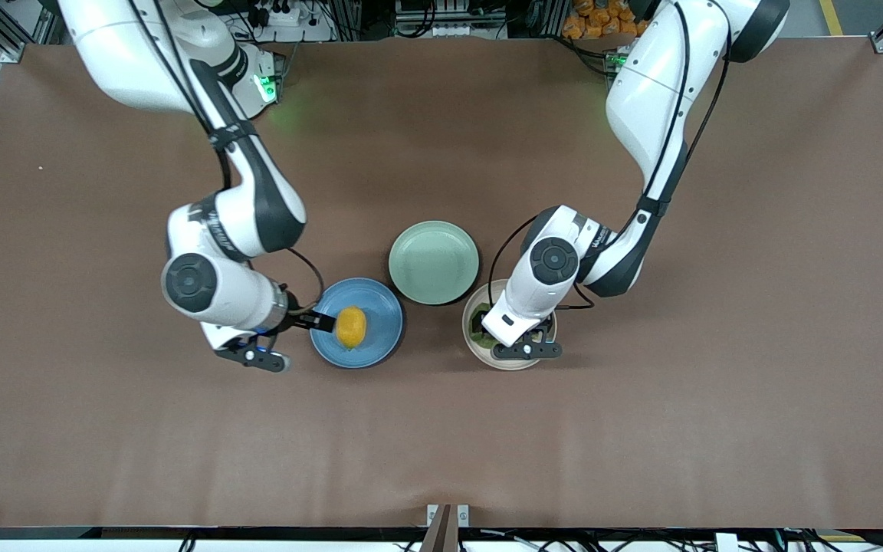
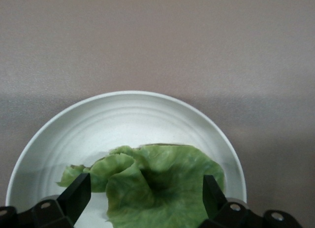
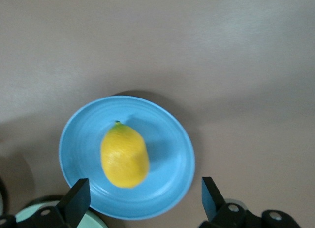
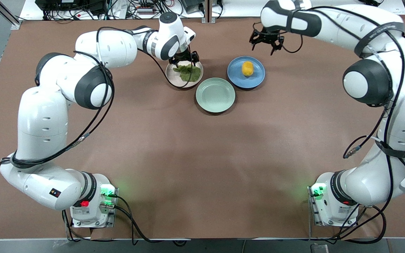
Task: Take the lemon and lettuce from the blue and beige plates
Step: 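Lower and close the right gripper on the lemon while the left grasps lettuce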
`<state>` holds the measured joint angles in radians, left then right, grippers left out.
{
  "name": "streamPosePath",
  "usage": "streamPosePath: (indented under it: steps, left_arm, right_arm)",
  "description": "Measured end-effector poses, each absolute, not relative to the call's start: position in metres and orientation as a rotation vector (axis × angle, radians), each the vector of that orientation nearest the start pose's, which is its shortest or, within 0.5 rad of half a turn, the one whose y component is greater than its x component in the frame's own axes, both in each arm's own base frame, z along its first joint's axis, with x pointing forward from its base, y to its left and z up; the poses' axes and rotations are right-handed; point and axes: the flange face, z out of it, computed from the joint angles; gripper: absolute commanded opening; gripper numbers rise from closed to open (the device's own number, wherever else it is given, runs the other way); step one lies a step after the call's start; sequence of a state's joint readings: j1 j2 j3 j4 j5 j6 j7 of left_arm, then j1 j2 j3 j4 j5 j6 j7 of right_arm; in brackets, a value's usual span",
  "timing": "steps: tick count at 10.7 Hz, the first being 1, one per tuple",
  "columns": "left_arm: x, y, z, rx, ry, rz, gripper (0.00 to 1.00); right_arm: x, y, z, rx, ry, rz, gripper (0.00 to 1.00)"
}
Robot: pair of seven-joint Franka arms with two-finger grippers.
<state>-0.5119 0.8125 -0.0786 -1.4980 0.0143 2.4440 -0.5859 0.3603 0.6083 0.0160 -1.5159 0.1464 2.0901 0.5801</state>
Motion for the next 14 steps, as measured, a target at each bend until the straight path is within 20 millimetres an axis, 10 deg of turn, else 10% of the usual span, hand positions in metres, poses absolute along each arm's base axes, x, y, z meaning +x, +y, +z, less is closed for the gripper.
streamPosePath:
  steps: [5, 7, 8, 14]
  left_arm:
    - [0.6, -0.403, 0.183, -3.199, 0.084, -0.153, 0.99]
    - [0.599, -0.405, 0.18, -3.199, 0.084, -0.152, 0.13]
    - [0.6, -0.405, 0.181, -3.2, 0.081, -0.156, 0.0]
    - [0.615, -0.395, 0.202, -3.206, 0.046, -0.203, 0.0]
  right_arm:
    - [0.652, 0.286, 0.275, -2.988, 0.433, 0.07, 1.0]
    - [0.65, 0.294, 0.265, -2.991, 0.426, 0.066, 1.0]
    - [0.648, 0.297, 0.259, -2.994, 0.42, 0.062, 1.0]
    - [0.636, 0.303, 0.226, -3.019, 0.388, 0.045, 1.0]
